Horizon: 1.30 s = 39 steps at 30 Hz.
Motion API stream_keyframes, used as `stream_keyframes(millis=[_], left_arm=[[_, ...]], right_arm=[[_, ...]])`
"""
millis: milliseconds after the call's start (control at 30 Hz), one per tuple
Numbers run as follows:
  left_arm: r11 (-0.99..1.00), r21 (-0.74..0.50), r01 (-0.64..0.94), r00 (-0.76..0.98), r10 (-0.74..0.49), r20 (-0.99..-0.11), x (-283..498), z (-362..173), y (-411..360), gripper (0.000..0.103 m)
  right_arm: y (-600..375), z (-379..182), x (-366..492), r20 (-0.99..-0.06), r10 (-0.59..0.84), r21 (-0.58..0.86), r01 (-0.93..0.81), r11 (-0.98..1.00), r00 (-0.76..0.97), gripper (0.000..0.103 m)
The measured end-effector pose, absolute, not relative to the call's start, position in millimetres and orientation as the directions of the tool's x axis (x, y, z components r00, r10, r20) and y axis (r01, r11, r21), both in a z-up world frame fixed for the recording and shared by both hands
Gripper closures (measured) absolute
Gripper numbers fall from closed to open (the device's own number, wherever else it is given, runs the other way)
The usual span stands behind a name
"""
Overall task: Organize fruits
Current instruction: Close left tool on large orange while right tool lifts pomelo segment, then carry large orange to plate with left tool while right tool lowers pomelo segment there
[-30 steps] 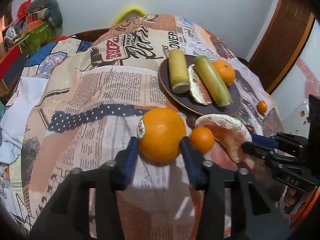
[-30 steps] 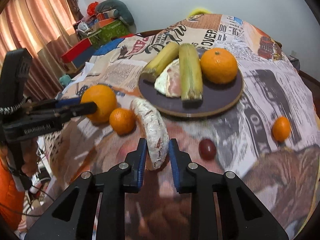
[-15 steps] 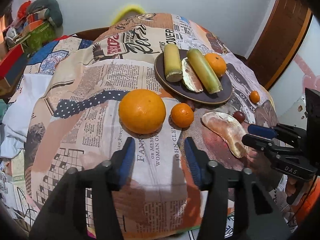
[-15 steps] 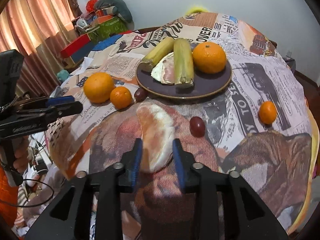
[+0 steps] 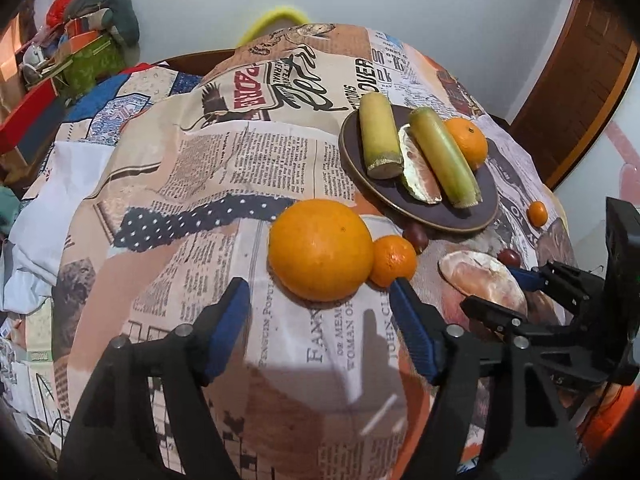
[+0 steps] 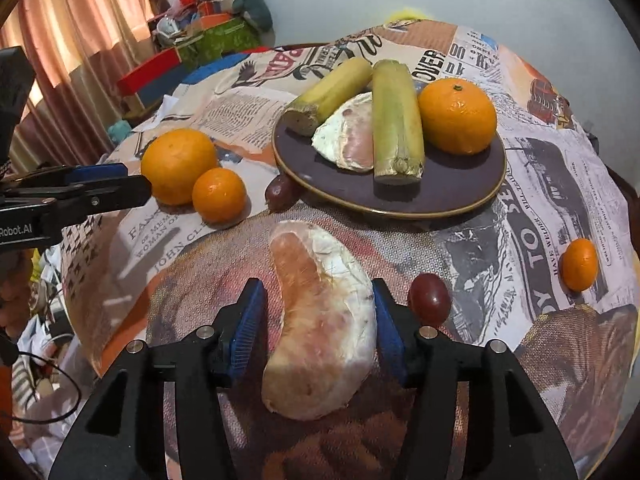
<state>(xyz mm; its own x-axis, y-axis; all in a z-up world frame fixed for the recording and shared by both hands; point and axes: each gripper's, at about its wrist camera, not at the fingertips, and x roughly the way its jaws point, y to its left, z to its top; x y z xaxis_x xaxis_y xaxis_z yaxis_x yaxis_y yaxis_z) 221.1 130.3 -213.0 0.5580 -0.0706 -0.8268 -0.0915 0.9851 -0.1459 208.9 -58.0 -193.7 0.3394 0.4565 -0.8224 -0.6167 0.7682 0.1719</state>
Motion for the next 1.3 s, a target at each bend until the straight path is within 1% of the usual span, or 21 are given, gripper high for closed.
stream_keyframes(millis=[33, 200, 333, 400, 600, 667, 1000, 1300], left_arm=[[0.985, -0.147, -0.09, 0.555, -0.073, -0.829, 224, -214, 130, 0.03], [0.987, -0.14, -0.083, 0.54, -0.074, -0.838, 238, -222, 126, 0.03], [0.984, -0.155, -0.092, 0.533, -0.083, -0.842, 246, -228, 128, 0.03], [0.983, -0.162, -0.088, 0.539, -0.09, -0.838, 250, -227, 129, 0.03], [0.981, -0.173, -0.088, 0.548, -0.098, -0.831, 259, -226, 131, 0.03], [0.982, -0.161, -0.099, 0.557, -0.079, -0.827, 258, -226, 131, 0.038], [0.982, -0.16, -0.096, 0.57, -0.078, -0.818, 248, -216, 130, 0.039], [0.982, -0.179, -0.061, 0.625, -0.102, -0.774, 251, -189, 118, 0.039]], right_arm=[[-59, -193, 208, -0.821, 0.449, 0.158, -0.616, 0.772, 0.352, 0.063], [-62, -190, 209, -0.807, 0.465, 0.172, -0.608, 0.775, 0.364, 0.065], [-66, -184, 213, -0.791, 0.492, 0.214, -0.589, 0.779, 0.363, 0.077], [-68, -178, 216, -0.78, 0.509, 0.232, -0.587, 0.776, 0.364, 0.079], [-67, -176, 218, -0.782, 0.507, 0.225, -0.595, 0.771, 0.362, 0.08], [-69, -176, 216, -0.779, 0.513, 0.233, -0.592, 0.772, 0.362, 0.08], [-76, -159, 216, -0.742, 0.539, 0.243, -0.591, 0.769, 0.397, 0.082], [-83, -134, 232, -0.695, 0.546, 0.223, -0.582, 0.782, 0.468, 0.083]])
